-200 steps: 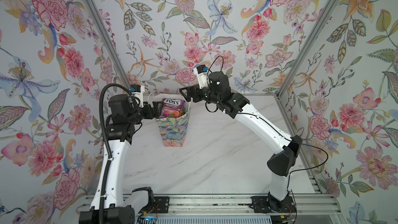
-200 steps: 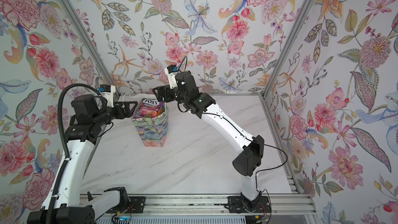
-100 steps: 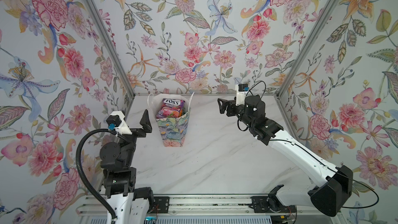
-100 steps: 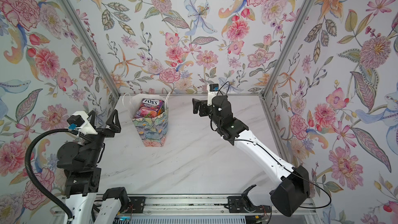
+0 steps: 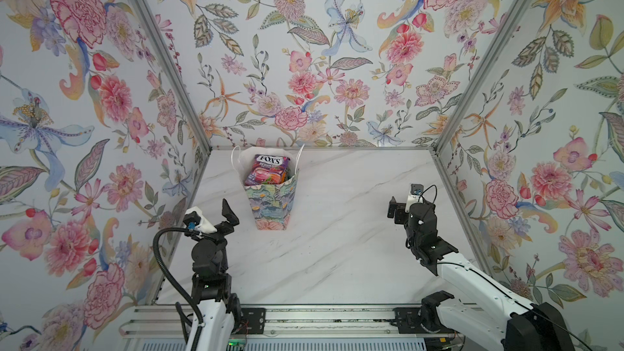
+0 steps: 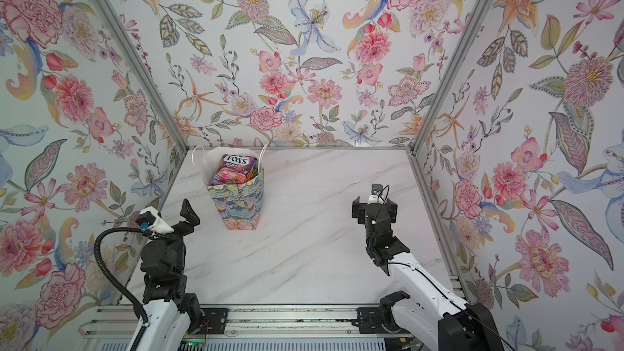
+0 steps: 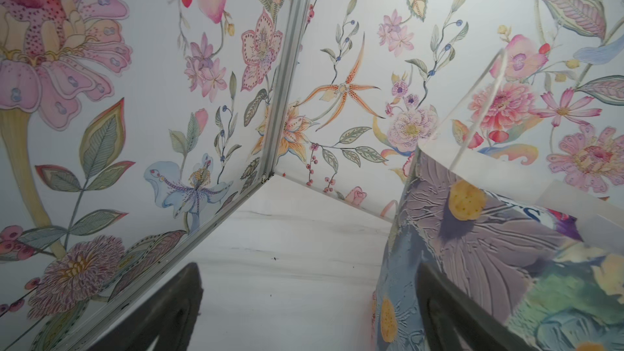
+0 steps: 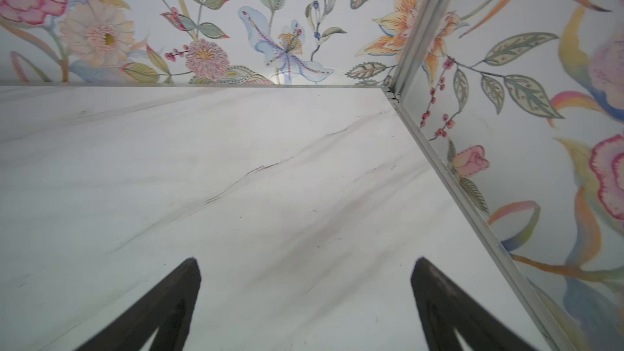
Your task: Place the snacks into the paper bag
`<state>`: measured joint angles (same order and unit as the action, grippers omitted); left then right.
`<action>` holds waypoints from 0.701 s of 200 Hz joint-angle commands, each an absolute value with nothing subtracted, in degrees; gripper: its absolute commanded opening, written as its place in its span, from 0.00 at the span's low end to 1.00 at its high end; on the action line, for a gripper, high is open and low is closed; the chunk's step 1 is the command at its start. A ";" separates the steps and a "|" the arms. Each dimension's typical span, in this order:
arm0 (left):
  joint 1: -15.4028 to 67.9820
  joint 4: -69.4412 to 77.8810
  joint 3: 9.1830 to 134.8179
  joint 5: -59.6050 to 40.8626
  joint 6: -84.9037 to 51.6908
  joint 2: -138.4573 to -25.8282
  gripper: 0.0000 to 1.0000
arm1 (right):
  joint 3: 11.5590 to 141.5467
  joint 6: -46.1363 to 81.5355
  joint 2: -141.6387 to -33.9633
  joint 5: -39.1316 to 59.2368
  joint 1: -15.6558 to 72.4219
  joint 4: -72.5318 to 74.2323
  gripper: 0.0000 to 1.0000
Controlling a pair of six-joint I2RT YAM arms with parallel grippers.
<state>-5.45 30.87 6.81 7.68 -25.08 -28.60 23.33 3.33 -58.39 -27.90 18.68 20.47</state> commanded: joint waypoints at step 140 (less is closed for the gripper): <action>0.68 78.24 1.53 10.26 -8.89 -71.90 0.99 | 12.30 -7.10 -84.10 -9.21 6.99 67.88 0.99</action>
